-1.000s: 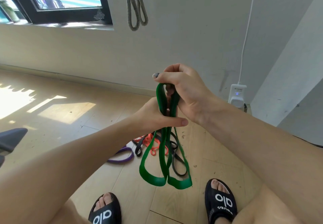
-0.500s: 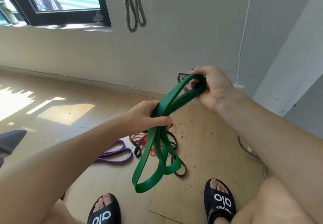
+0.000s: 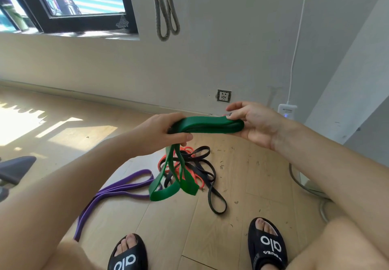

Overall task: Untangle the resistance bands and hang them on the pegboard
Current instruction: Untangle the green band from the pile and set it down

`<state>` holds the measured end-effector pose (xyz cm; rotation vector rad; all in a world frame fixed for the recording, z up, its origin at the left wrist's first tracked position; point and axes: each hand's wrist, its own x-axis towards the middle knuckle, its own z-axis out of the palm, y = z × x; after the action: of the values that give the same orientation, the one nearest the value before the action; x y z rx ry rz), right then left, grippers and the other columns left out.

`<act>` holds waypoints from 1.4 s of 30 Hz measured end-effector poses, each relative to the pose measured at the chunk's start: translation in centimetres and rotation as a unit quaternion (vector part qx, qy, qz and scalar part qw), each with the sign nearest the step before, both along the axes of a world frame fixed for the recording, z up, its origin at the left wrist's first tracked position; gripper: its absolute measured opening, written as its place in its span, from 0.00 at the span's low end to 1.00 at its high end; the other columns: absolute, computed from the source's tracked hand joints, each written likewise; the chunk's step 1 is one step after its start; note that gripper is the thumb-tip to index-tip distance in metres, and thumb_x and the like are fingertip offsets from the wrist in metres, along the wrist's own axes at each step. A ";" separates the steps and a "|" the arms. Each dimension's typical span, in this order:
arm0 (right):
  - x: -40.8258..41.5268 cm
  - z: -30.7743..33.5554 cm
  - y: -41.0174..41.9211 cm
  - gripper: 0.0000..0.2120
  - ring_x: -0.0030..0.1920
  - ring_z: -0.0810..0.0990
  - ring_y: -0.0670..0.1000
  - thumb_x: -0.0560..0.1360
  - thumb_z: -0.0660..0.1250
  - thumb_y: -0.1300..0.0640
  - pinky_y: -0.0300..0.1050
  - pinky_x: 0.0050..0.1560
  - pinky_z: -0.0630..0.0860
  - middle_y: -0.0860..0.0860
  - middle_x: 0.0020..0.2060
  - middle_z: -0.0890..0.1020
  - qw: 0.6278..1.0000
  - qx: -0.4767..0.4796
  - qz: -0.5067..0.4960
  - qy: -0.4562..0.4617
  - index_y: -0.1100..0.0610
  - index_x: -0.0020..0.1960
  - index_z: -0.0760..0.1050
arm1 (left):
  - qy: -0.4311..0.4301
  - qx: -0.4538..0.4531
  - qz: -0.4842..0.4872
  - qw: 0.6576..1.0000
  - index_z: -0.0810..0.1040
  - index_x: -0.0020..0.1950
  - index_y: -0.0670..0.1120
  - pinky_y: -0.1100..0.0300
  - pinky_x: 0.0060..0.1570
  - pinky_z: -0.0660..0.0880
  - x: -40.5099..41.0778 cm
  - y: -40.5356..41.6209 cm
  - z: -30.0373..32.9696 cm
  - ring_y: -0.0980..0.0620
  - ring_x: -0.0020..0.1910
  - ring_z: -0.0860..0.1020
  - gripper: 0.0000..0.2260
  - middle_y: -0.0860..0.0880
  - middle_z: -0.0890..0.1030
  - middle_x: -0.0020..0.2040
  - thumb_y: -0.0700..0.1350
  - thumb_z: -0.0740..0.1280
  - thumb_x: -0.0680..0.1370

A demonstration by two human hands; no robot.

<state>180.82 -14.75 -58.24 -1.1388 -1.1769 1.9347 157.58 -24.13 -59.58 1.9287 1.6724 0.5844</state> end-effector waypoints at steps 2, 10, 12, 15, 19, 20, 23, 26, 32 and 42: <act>-0.2 -0.1 0.1 0.11 0.55 0.83 0.58 0.79 0.59 0.72 0.48 0.45 0.85 0.63 0.59 0.79 0.998 0.030 0.036 -0.040 0.61 0.54 0.76 | 0.013 -0.007 -0.003 1.000 0.78 0.58 0.53 0.52 0.55 0.80 -0.3 -0.1 0.1 0.58 0.47 0.84 0.09 0.53 0.86 0.45 0.53 0.69 0.80; -3.1 0.3 -2.6 0.33 0.62 0.76 0.42 0.74 0.69 0.54 0.42 0.66 0.72 0.41 0.66 0.77 0.797 0.482 0.250 -0.264 0.44 0.77 0.65 | 0.090 -0.024 -0.036 0.995 0.78 0.51 0.53 0.69 0.36 0.69 0.6 -0.1 -0.2 0.65 0.35 0.76 0.06 0.57 0.79 0.38 0.53 0.70 0.79; -4.3 -0.7 -3.5 0.47 0.57 0.79 0.45 0.69 0.72 0.55 0.46 0.58 0.79 0.45 0.64 0.76 0.745 0.473 0.347 -0.318 0.43 0.82 0.53 | 0.085 -0.032 -0.049 0.995 0.77 0.53 0.57 0.72 0.38 0.70 1.0 -0.3 0.0 0.68 0.38 0.77 0.05 0.62 0.79 0.39 0.52 0.71 0.79; -4.5 -2.0 -3.6 0.44 0.49 0.81 0.52 0.70 0.73 0.60 0.55 0.49 0.82 0.51 0.54 0.80 0.720 0.464 0.355 -0.374 0.45 0.79 0.53 | 0.081 -0.054 -0.066 0.993 0.78 0.57 0.57 0.71 0.40 0.72 1.0 -0.7 0.0 0.65 0.41 0.79 0.09 0.59 0.81 0.43 0.52 0.72 0.78; -4.6 -1.2 -3.2 0.21 0.42 0.81 0.53 0.72 0.67 0.60 0.61 0.45 0.81 0.51 0.44 0.81 0.709 0.487 0.326 -0.392 0.49 0.64 0.69 | 0.107 -0.047 -0.044 0.992 0.77 0.56 0.51 0.56 0.42 0.76 0.5 -0.7 -0.6 0.52 0.41 0.79 0.12 0.51 0.82 0.42 0.52 0.74 0.75; -4.7 -0.9 -3.2 0.20 0.42 0.81 0.53 0.72 0.66 0.61 0.59 0.45 0.81 0.50 0.44 0.81 0.719 0.486 0.314 -0.385 0.49 0.62 0.70 | 0.107 -0.038 -0.040 0.993 0.76 0.55 0.51 0.53 0.44 0.76 0.5 -0.7 -0.7 0.49 0.42 0.79 0.12 0.49 0.81 0.43 0.51 0.74 0.75; -4.7 0.0 -3.2 0.21 0.42 0.81 0.52 0.71 0.67 0.63 0.53 0.43 0.80 0.50 0.42 0.81 0.787 0.450 0.259 -0.333 0.47 0.61 0.72 | 0.033 -0.048 -0.030 0.998 0.75 0.59 0.56 0.45 0.53 0.80 0.2 -0.9 -1.3 0.45 0.47 0.81 0.18 0.49 0.82 0.46 0.54 0.74 0.72; -4.5 0.6 -2.9 0.21 0.43 0.80 0.50 0.70 0.69 0.64 0.48 0.44 0.77 0.49 0.43 0.81 0.828 0.449 0.191 -0.277 0.48 0.60 0.72 | -0.034 -0.061 0.002 0.998 0.75 0.51 0.59 0.40 0.53 0.80 -0.1 -0.9 -2.4 0.41 0.47 0.82 0.14 0.44 0.82 0.46 0.56 0.74 0.69; -3.2 1.1 -1.2 0.12 0.40 0.80 0.53 0.72 0.69 0.66 0.48 0.41 0.78 0.54 0.43 0.81 0.868 0.447 0.057 -0.211 0.53 0.51 0.74 | -0.022 -0.083 0.022 0.996 0.74 0.46 0.55 0.49 0.50 0.82 -1.7 -0.9 -4.8 0.49 0.42 0.82 0.11 0.51 0.79 0.41 0.45 0.75 0.75; 0.2 -2.8 2.3 0.04 0.40 0.77 0.50 0.77 0.71 0.55 0.46 0.39 0.69 0.51 0.40 0.81 0.824 0.398 0.208 -0.345 0.51 0.49 0.77 | -0.120 -0.147 0.048 0.981 0.79 0.49 0.40 0.51 0.50 0.81 -5.0 -2.4 -3.8 0.49 0.39 0.80 0.11 0.47 0.77 0.37 0.48 0.69 0.81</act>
<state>181.01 -12.46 -61.01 -1.1551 -2.4872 0.9912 152.61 -26.55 -63.37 1.5125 1.6027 0.5487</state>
